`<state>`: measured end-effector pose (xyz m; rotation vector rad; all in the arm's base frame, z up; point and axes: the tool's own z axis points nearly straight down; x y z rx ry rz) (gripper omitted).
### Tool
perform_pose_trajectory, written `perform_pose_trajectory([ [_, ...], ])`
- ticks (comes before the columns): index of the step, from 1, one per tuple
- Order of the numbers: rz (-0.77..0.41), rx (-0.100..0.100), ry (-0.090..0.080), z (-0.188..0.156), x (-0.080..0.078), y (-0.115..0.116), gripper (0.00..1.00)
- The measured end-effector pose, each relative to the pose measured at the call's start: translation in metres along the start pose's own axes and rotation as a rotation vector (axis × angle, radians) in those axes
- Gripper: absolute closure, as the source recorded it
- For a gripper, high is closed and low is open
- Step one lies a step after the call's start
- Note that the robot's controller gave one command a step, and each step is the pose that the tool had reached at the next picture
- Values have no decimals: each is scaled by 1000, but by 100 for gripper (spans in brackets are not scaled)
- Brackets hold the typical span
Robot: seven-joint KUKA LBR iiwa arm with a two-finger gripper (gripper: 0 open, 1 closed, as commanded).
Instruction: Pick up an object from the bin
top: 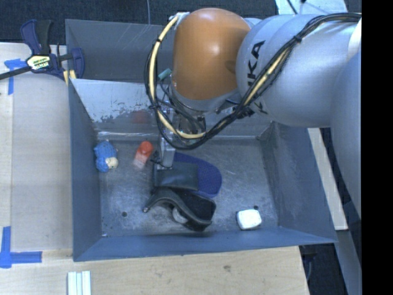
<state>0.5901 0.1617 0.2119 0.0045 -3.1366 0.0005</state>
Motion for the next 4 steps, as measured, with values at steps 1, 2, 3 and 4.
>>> perform_pose_trajectory([
  [1,-2,-6,-12,129,-3,-20,0],
  [2,-4,-3,-10,128,-3,-21,100],
  [3,-27,-5,-17,19,1,28,100],
  [4,-35,-2,-7,-30,83,32,100],
])
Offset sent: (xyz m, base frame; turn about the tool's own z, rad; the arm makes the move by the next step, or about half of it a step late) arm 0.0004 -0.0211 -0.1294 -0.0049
